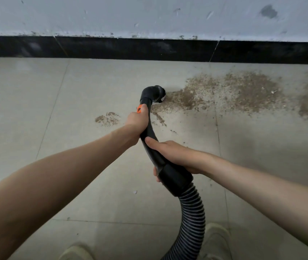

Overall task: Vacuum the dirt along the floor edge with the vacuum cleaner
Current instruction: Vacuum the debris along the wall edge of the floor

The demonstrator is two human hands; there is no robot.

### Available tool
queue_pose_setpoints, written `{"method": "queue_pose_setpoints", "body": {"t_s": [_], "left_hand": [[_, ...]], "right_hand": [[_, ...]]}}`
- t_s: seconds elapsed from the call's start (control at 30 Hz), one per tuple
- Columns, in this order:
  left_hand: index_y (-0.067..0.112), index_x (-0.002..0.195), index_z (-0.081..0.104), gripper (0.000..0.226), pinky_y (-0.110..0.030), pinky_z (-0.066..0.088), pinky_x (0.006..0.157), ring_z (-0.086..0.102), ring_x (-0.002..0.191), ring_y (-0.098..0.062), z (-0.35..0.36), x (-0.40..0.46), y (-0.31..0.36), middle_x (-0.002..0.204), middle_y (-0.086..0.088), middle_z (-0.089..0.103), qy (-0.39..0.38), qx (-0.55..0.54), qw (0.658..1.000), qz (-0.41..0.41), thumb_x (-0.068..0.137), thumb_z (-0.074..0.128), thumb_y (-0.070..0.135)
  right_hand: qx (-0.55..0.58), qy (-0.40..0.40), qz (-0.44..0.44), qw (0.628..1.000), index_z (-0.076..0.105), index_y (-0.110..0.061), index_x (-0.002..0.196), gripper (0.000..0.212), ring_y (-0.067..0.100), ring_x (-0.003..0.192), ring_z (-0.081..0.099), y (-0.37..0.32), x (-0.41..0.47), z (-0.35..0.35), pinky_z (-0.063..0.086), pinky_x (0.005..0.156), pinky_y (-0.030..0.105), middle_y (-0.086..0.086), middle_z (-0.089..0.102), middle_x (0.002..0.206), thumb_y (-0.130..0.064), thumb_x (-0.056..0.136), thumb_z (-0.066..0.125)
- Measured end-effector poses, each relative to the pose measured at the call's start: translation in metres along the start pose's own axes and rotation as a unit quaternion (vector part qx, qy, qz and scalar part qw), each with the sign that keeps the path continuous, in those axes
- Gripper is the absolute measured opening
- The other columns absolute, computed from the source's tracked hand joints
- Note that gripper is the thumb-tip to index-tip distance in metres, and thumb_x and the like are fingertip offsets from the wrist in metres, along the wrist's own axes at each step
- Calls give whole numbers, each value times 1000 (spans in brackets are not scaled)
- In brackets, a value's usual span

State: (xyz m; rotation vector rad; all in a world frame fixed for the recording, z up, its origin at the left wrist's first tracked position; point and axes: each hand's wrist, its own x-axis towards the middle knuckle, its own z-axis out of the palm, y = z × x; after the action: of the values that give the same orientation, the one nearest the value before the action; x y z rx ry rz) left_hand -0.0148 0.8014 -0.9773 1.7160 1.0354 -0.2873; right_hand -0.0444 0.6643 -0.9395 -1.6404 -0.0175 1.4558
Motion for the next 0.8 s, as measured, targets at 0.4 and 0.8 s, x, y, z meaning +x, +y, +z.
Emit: {"method": "queue_pose_setpoints", "body": {"t_s": [0.4,0.8], "left_hand": [[6,103,47,40,-31,45,72,53,79,-23,71,0,39,80,-5,50,-59,-10,998,14,97,32,43],[7,100,43,38,-27,35,50,48,67,-15,105,38,91,78,-2,49,-33,-8,998,49,97,34,44]], "right_hand": [[12,38,25,999,50,-3,91,57,27,48,63,20,-14,-74,51,47,27,15,66,60,-60,94,46],[33,59,-8,998,52,0,99,57,28,46,62,-9,7,-131,51,47,29,17,66,61,-57,96,48]]}}
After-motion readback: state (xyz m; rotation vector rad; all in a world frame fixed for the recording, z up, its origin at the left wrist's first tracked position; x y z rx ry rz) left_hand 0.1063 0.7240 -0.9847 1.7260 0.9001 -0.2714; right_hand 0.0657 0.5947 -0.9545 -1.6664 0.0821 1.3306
